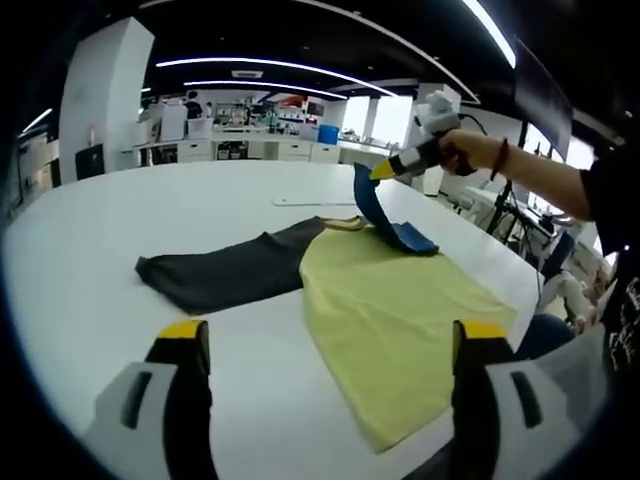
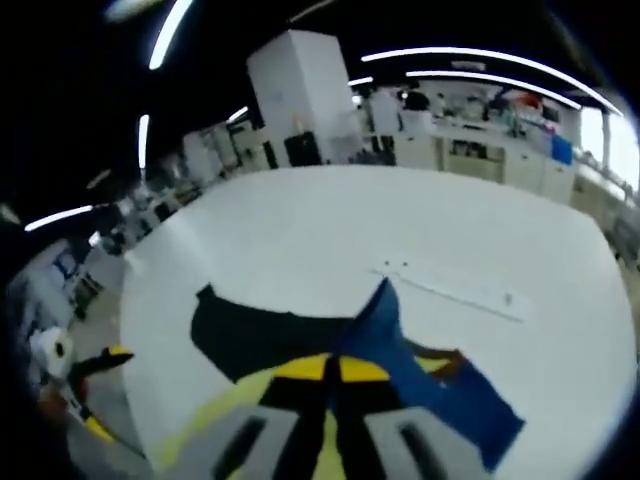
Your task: Fold the garment on the visible template until the final outline fits inside the template.
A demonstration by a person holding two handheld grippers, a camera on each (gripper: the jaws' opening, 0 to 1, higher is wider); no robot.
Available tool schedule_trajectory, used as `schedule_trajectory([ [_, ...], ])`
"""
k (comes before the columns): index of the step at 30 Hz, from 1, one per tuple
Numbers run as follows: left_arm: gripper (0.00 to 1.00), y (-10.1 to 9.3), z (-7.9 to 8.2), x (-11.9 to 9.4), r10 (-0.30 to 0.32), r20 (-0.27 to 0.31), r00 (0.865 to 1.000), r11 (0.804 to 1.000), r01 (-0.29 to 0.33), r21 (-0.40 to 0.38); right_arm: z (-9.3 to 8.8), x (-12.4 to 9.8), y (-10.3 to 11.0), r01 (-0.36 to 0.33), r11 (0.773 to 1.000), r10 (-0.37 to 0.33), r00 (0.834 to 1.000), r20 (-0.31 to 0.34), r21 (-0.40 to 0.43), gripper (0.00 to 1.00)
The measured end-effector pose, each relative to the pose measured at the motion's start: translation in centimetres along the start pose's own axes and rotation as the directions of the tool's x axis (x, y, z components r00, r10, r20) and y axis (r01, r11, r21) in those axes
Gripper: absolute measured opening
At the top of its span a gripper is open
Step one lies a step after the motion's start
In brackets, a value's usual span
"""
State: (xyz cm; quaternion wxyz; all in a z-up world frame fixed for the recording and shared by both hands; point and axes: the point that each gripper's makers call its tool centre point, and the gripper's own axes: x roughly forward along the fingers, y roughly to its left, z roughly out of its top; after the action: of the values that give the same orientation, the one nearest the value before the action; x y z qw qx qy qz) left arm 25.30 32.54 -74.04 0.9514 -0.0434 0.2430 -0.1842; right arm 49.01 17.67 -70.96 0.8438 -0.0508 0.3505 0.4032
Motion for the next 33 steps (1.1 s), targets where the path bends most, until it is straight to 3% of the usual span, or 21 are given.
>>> schedule_trajectory([
  [6, 0.98, 0.1, -0.2, -0.1, 0.012, -0.004, 1.0, 1.0, -0.012, -0.009, -1.2, 0.4, 2.8, -0.056, 0.994, 0.054, 0.998, -0.018, -0.089, 0.0],
  [16, 0.98, 0.2, -0.4, 0.0, 0.013, -0.009, 1.0, 1.0, -0.013, -0.013, -2.2, 1.6, 5.7, -0.169, 0.979, 0.165, 0.985, -0.042, -0.117, 0.0],
  [26, 0.98, 0.2, -0.5, 0.1, 0.01, -0.01, 1.0, 1.0, -0.01, -0.013, -3.7, 2.9, 7.0, -0.187, 0.974, 0.183, 0.982, -0.038, -0.128, 0.0],
  [33, 0.98, 0.2, -0.6, 0.1, 0.01, -0.009, 1.0, 1.0, -0.01, -0.014, -5.0, 4.4, 6.8, -0.126, 0.984, 0.121, 0.992, -0.044, -0.124, 0.0],
])
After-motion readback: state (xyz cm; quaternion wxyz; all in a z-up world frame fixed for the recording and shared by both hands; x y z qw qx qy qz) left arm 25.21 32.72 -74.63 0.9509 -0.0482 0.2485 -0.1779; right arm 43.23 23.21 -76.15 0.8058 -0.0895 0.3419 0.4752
